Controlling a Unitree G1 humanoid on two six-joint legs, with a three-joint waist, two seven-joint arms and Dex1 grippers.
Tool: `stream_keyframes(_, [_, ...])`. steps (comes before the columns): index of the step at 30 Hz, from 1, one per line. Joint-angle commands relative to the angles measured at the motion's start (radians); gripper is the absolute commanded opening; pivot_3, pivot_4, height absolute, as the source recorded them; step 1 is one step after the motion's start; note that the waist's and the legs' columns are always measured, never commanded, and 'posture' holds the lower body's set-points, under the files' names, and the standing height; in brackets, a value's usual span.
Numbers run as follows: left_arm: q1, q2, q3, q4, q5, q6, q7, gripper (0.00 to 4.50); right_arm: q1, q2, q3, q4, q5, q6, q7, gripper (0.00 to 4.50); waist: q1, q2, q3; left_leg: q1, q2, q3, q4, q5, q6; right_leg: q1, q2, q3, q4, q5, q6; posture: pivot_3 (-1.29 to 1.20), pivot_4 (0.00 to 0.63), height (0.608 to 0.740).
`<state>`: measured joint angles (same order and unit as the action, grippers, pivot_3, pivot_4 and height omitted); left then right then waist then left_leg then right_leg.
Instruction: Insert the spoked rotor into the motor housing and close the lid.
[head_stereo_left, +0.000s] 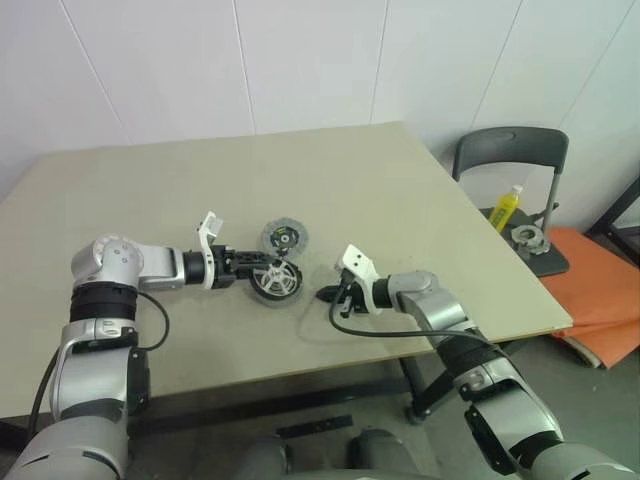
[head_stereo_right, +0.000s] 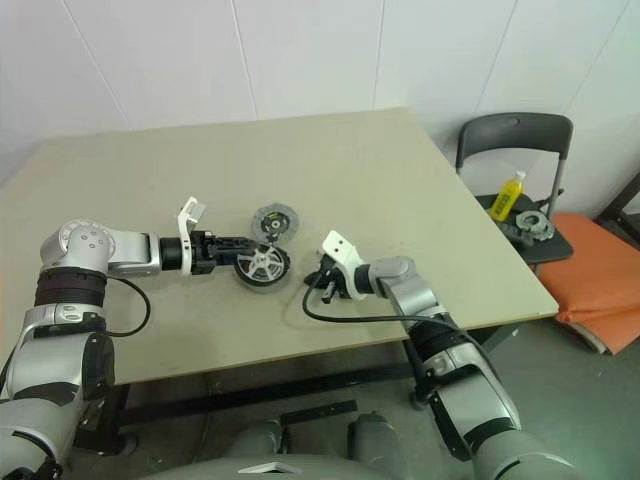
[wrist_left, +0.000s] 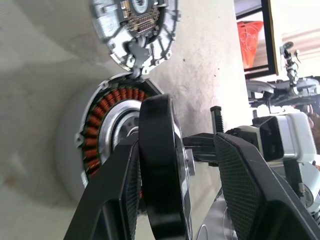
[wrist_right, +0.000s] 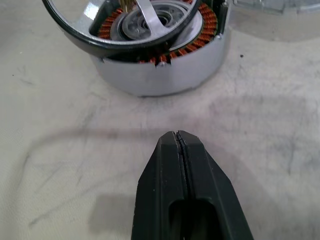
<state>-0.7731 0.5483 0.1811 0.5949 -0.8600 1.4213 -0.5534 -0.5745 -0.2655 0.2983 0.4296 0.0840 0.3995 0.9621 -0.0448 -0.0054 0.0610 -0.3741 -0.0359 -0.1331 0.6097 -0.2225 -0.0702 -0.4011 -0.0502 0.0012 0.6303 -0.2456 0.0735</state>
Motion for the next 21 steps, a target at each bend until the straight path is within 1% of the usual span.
stream_keyframes(1, [0.0, -0.011, -0.016, -0.012, 0.049, -0.068, -0.061, 2.39, -0.007, 0.007, -0.011, -0.04, 0.01, -0.003, -0.005, 0.0, 0.0, 0.0, 0.0, 0.0, 0.0, 0.0, 0.0, 0.0, 0.0, 0.0, 0.0, 0.0, 0.0, 0.0, 0.0, 0.0, 0.0, 0.74])
stream_keyframes(7, [0.082, -0.011, -0.14, -0.166, 0.153, -0.227, -0.183, 2.39, -0.003, 0.011, -0.01, -0.041, 0.01, 0.0, -0.009, 0.0, 0.0, 0.0, 0.0, 0.0, 0.0, 0.0, -0.001, 0.0, 0.0, 0.0, 0.0, 0.001, 0.0, 0.0, 0.0, 0.0, 0.0, 0.74])
stream_keyframes(9, [0.093, -0.011, -0.153, -0.184, 0.178, -0.272, -0.207, 2.39, -0.002, 0.012, -0.009, -0.042, 0.01, 0.0, -0.009, 0.0, 0.001, 0.0, 0.0, 0.0, 0.0, 0.0, 0.0, 0.0, 0.0, 0.0, 0.0, 0.001, 0.0, 0.0, 0.0, 0.0, 0.0, 0.74])
stream_keyframes(12, [0.112, -0.007, -0.191, -0.216, 0.256, -0.422, -0.25, 2.39, -0.004, 0.013, -0.01, -0.04, 0.01, 0.002, -0.009, 0.0, 0.001, 0.0, 0.0, 0.0, 0.0, 0.0, 0.0, 0.0, 0.0, 0.0, 0.0, 0.001, 0.001, 0.0, 0.0, 0.0, 0.0, 0.74])
stream_keyframes(15, [0.12, -0.014, -0.197, -0.23, 0.296, -0.511, -0.275, 2.39, -0.004, 0.014, -0.009, -0.039, 0.009, 0.003, -0.01, 0.0, 0.001, 0.0, 0.0, 0.0, 0.0, 0.0, 0.0, 0.0, 0.0, 0.0, 0.0, 0.001, 0.0, 0.0, 0.0, 0.0, 0.0, 0.74])
stream_keyframes(18, [0.135, -0.015, -0.212, -0.257, 0.326, -0.568, -0.301, 2.39, -0.004, 0.013, -0.008, -0.038, 0.008, 0.004, -0.009, 0.0, 0.001, 0.0, 0.0, 0.0, 0.0, 0.0, 0.0, 0.0, 0.0, 0.0, 0.0, 0.001, 0.0, 0.0, 0.0, 0.0, 0.0, 0.74])
stream_keyframes(21, [0.15, -0.008, -0.227, -0.281, 0.336, -0.55, -0.328, 2.39, -0.006, 0.013, -0.008, -0.035, 0.007, 0.005, -0.008, 0.0, 0.001, 0.0, 0.0, 0.0, 0.0, 0.0, 0.0, 0.0, 0.0, 0.0, 0.0, 0.001, 0.001, 0.0, 0.0, 0.0, 0.0, 0.74])
